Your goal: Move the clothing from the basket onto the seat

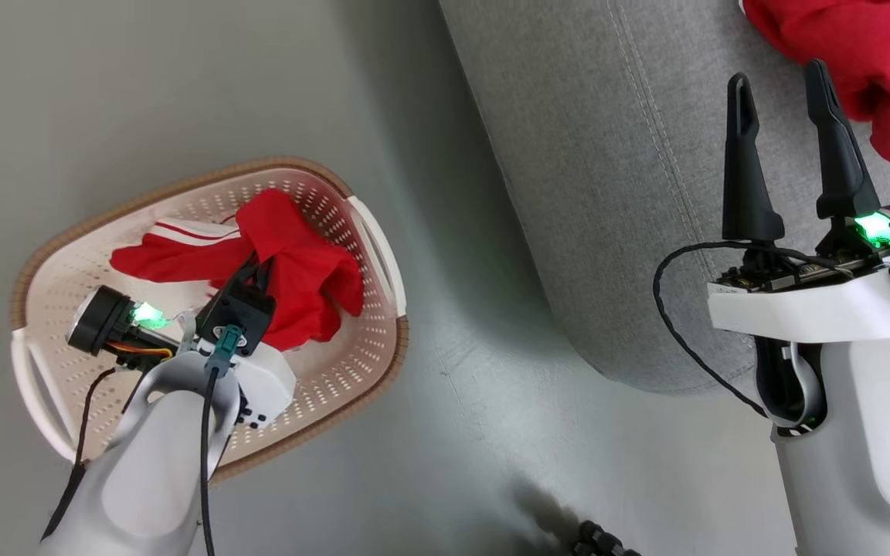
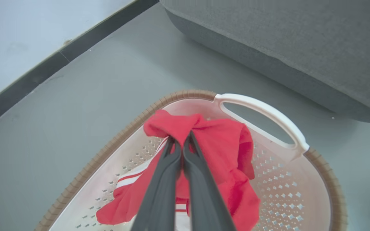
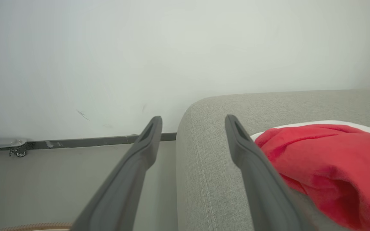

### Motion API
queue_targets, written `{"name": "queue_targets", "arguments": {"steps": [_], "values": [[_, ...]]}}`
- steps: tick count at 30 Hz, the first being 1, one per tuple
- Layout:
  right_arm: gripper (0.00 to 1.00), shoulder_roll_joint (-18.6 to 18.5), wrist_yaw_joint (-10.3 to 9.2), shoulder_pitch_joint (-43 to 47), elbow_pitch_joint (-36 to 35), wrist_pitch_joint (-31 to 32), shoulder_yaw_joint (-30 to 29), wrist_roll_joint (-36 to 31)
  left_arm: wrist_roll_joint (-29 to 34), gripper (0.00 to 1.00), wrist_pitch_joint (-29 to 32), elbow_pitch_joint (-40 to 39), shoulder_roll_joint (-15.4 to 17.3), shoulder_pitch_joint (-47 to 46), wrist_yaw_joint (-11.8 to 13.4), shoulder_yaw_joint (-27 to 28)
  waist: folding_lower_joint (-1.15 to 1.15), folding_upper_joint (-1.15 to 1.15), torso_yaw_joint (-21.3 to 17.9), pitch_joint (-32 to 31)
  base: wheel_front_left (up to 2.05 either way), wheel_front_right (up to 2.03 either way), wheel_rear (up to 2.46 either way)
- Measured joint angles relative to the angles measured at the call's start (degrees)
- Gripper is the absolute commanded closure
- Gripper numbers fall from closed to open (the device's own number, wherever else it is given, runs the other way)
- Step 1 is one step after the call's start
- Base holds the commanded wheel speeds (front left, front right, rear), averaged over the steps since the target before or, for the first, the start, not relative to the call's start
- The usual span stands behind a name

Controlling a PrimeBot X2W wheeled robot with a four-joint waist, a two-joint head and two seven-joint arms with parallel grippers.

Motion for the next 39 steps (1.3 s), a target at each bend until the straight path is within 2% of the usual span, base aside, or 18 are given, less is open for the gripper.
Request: {"name": "queue_targets", "arguments": {"steps": [17, 32, 39], "values": [[0.00, -1.00, 0.00, 0.47, 2.42, -0.04, -0.73, -4.33, -4.56, 1.00, -1.21, -7.49, -2.75, 3.52, 4.70, 4.21, 0.00, 0.00, 5.70, -9.25, 0.00, 0.00, 0.00], [0.00, -2.77, 0.00, 4.65, 5.11, -0.04, -0.35, -5.65, -8.29, 1.00, -1.22, -17.98, -3.11, 9.37, 6.26, 7.37, 0.00, 0.00, 10.17, -18.45, 0.00, 0.00, 0.00], [0.00, -3.24, 0.00, 6.92, 6.59, -0.04, 1.83, -6.08, -9.06, 1.00, -1.22, -21.62, -3.32, 11.89, 6.67, 8.01, 0.00, 0.00, 11.86, -22.90, 0.00, 0.00, 0.00]]}}
